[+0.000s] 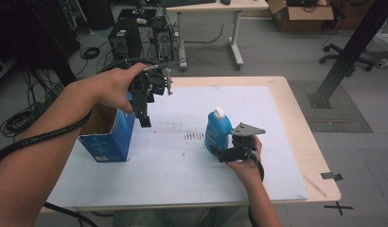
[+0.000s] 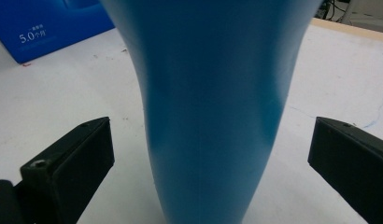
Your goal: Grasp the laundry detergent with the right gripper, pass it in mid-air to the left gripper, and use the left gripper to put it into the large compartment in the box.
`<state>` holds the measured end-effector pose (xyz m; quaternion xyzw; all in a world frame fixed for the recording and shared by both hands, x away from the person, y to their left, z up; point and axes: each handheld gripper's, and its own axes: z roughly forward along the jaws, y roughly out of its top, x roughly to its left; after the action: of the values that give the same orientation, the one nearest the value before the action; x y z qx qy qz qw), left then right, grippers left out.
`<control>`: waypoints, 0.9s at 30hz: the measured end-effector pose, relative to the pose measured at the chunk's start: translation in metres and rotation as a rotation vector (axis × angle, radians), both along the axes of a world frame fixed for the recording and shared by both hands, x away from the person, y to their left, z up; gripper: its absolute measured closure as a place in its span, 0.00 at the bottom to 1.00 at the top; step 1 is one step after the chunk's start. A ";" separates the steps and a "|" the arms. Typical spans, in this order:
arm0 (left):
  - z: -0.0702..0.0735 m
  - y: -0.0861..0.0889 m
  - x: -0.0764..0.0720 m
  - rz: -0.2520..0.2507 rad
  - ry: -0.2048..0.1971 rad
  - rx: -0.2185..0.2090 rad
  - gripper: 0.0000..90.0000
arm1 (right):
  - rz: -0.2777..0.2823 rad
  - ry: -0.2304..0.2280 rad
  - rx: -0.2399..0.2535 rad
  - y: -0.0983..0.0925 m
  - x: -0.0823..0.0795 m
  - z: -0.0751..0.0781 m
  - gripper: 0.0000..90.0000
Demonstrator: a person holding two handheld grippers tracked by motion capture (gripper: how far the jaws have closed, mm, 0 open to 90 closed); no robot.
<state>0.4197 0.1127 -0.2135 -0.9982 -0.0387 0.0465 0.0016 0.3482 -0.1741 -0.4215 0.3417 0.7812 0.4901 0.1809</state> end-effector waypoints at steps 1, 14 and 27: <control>0.000 0.001 0.000 0.003 0.000 -0.003 0.00 | -0.008 -0.002 0.006 0.000 0.000 0.000 0.00; 0.000 0.006 -0.001 0.006 -0.003 -0.008 0.00 | -0.046 -0.014 0.018 0.007 0.000 -0.006 0.02; 0.002 0.011 -0.002 0.011 -0.009 -0.012 0.00 | -0.096 -0.035 0.011 0.009 0.000 -0.009 0.09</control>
<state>0.4178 0.1236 -0.2116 -0.9981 -0.0437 0.0422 -0.0048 0.3486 -0.1649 -0.4302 0.3712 0.7579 0.4911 0.2157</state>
